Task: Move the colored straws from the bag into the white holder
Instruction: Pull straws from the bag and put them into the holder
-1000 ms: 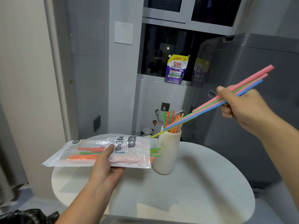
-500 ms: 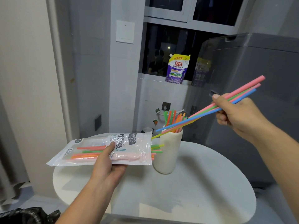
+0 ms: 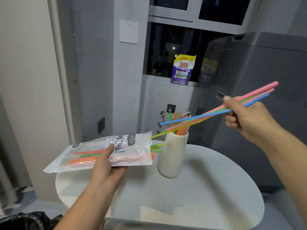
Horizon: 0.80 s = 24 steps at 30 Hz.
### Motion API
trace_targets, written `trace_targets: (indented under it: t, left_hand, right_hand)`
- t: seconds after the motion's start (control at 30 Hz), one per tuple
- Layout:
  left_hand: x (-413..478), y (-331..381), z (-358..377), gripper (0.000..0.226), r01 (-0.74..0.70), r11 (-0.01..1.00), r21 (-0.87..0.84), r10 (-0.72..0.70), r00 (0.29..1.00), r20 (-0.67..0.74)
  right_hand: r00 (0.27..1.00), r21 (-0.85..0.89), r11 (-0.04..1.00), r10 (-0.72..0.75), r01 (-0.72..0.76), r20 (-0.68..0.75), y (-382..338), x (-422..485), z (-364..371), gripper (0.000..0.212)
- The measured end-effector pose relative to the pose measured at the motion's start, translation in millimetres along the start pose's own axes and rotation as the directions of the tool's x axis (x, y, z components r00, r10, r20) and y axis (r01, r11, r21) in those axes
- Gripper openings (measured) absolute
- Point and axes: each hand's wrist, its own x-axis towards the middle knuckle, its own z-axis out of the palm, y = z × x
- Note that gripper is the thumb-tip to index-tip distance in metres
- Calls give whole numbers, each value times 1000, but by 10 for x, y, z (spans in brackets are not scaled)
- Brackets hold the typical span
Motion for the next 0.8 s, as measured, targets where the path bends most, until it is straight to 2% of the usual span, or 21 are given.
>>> trace_targets:
  t: [0.37,0.6,0.8]
  left_hand:
    - [2,-23,-21,13,-12,1000,21,13,1000,-10]
    - [-37,-197,5,12,13,997,73,-15,1000,25]
    - [-66,-240,18,11,3,994,113,-8,999,45]
  right_hand:
    - [991,-87,989,-124,119,-55,-215,90,-213,23]
    - [963,-317,916,-268,245,-30,-397,165,-192,28]
    - [956,-438,863,-293,250,-32,-518,226,-217,30]
